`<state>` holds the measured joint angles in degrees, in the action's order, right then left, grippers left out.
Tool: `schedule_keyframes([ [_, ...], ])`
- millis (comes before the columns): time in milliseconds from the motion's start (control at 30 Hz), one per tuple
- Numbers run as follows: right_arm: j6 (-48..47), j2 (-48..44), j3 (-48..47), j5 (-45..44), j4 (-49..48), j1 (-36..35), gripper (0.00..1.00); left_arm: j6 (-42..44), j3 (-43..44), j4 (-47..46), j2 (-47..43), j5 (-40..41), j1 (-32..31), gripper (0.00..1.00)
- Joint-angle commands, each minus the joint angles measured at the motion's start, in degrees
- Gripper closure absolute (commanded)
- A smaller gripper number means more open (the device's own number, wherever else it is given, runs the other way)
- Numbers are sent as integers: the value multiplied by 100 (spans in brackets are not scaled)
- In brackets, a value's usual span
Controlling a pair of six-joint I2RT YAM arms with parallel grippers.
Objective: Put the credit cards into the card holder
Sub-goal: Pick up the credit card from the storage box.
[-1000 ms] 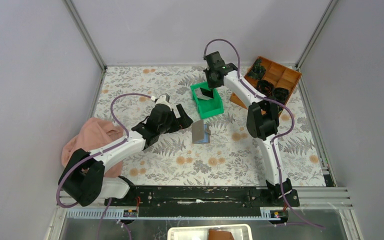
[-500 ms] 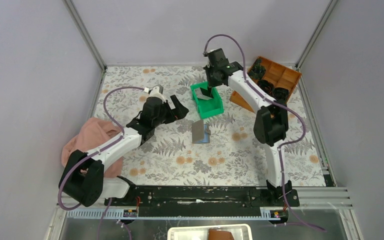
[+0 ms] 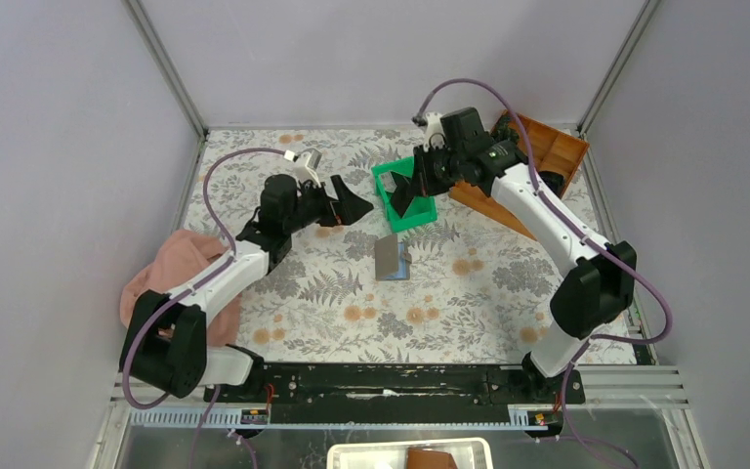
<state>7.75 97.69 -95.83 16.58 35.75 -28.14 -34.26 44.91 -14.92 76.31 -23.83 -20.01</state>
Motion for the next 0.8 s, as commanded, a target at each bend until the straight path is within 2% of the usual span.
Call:
schedule_keyframes([
  [0, 201, -411, 659, 1593, -9, -43, 100, 165, 185, -702, 124, -1133, 190, 3],
  [300, 678, -514, 1303, 3005, -620, 44, 100, -81, 257, -990, 569, -2655, 274, 10],
  [600, 1202, -271, 1394, 3627, -1215, 118, 100, -201, 22, -1279, 602, -3091, 278, 16],
  [767, 1392, -16, 1447, 3894, -1462, 159, 100, -340, -47, -1479, 705, -3344, 295, 29],
])
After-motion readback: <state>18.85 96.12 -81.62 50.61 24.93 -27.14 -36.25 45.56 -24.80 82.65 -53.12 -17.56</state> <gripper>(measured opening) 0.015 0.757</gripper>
